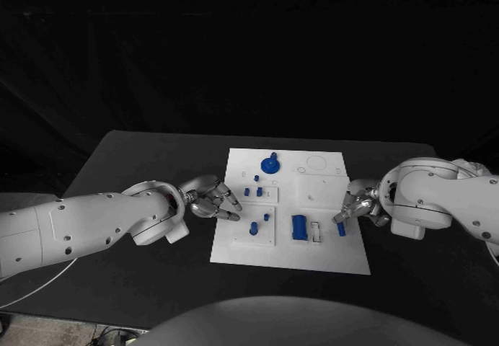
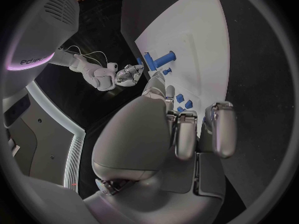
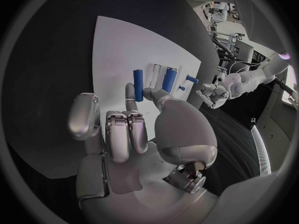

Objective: Assemble the parts on the task board

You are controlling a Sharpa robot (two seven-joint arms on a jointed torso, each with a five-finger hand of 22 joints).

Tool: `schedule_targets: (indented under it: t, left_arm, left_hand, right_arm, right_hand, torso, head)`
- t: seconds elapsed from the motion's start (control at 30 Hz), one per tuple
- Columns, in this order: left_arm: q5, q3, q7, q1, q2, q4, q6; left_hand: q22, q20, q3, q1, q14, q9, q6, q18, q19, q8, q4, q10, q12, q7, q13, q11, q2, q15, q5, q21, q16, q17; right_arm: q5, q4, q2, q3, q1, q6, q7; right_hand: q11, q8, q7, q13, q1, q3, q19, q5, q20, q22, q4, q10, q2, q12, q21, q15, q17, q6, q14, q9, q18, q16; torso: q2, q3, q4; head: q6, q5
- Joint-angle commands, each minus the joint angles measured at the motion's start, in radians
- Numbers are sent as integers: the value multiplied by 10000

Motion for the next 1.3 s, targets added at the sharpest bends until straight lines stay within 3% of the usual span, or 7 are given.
schedule_targets:
  t: [0.03, 0.27, 0.57, 1.3]
  left_arm:
    - [54, 5, -8, -2, 22, 16, 159]
    - [54, 5, 0, -7, 67, -5, 187]
    - [54, 5, -32, -9, 48, 19, 224]
    - [54, 5, -61, -11, 61, 6, 283]
  left_hand:
    - [2152, -63, -53, -23, 1054, -13, -21, 134, 7, 43, -6, 201, -37, -10, -26, -78, 73, -89, 66, 19, 25, 2628]
    - [2152, -63, -53, -23, 1054, -13, -21, 134, 7, 43, -6, 201, -37, -10, -26, -78, 73, -89, 66, 19, 25, 2628]
    - [2152, -63, -53, -23, 1054, -13, -21, 134, 7, 43, -6, 201, -37, -10, -26, -78, 73, -89, 66, 19, 25, 2628]
    - [2149, -64, -69, -39, 1054, -15, -33, 136, -1, 44, -5, 192, -46, -7, -37, -76, 69, -88, 85, 11, 25, 2628]
  right_arm:
    - [513, -53, 129, -5, 7, 145, -49]
    - [830, -268, 491, -6, -57, 68, -44]
    - [1136, -656, 995, -6, -338, 74, -23]
    - [1336, -842, 1196, -6, -477, -119, 14]
  right_hand:
    - [-33, 33, -34, 2634, -113, 793, 18, -33, -52, 1433, -740, 1054, 10, 38, -37, -4, 2628, -38, 1044, 13, 208, 34]
    - [-30, 30, -31, 2634, -148, 819, 23, -67, -52, 1436, -748, 1054, 17, 38, -30, -3, 2628, -55, 1044, 19, 205, 34]
    - [-28, 27, -28, 2634, -168, 857, -1, -82, -51, 1418, -758, 1054, 41, 38, -97, -1, 2628, -73, 1044, 26, 217, 34]
    - [8, 16, 10, 2634, -515, 948, -45, -241, -29, 1387, -691, 1054, 104, 38, -233, 29, 2628, -162, 1044, 66, 236, 34]
  torso:
    - [-1, -1, -7]
    - [6, -1, -5]
    - [9, 0, -1]
    - [6, -2, 0]
  head:
    - [-1, -20]
    - [-1, -48]
    - [-1, -8]
    - [-1, -28]
